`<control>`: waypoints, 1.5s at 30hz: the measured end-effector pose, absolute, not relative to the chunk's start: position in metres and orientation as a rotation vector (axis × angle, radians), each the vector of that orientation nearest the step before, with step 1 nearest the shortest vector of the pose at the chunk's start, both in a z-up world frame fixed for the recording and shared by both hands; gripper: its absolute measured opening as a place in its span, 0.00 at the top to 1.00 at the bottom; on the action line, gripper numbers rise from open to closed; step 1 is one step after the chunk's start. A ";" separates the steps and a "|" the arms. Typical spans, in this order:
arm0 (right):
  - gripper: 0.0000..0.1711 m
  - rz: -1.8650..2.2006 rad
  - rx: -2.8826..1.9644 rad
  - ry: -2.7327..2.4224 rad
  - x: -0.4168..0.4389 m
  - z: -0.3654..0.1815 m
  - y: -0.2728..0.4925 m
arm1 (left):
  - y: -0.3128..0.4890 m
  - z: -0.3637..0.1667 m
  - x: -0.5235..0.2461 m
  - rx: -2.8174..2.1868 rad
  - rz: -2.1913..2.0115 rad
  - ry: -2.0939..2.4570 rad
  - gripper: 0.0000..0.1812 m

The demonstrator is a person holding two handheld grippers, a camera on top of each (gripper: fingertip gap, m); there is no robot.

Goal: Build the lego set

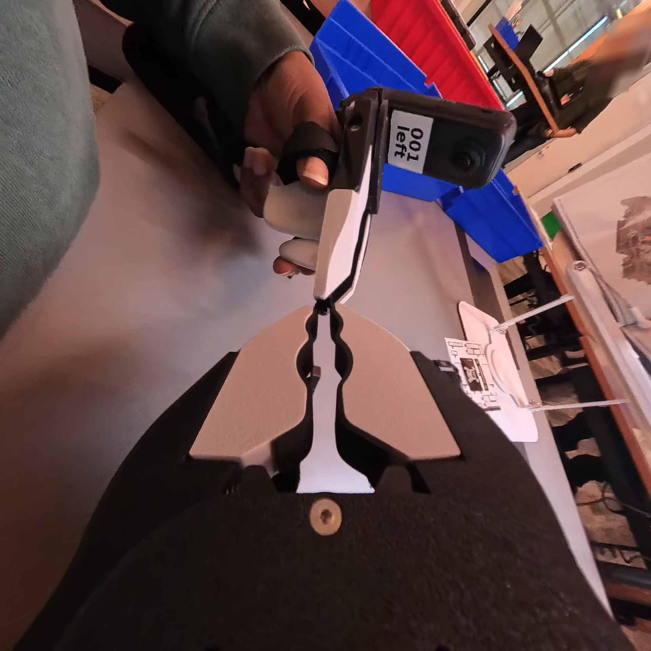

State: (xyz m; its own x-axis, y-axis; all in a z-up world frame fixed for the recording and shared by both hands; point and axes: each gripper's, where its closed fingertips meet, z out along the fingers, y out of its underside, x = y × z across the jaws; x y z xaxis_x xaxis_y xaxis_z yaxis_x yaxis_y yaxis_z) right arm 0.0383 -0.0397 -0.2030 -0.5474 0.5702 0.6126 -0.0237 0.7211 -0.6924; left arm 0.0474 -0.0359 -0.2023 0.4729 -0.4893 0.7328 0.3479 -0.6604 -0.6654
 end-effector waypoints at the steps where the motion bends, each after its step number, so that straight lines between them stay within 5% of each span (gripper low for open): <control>1: 0.96 0.812 -0.400 -2.008 0.038 -0.203 -0.040 | -0.036 -0.202 0.047 -1.894 -1.290 0.118 0.94; 13: 0.96 0.704 -0.262 -1.917 0.038 -0.196 -0.045 | -0.040 -0.200 0.047 -1.864 -1.117 0.265 0.95; 45: 0.96 0.713 -0.131 -1.854 0.042 -0.189 -0.057 | -0.053 -0.191 0.050 -1.679 -1.612 -0.079 0.96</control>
State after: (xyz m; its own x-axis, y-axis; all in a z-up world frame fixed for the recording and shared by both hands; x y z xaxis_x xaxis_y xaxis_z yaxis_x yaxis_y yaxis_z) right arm 0.0424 -0.0574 -0.1892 -0.4016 0.4133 0.8172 -0.2410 0.8132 -0.5297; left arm 0.0504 -0.0533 -0.1907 0.1892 -0.4611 0.8670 0.5439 -0.6859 -0.4835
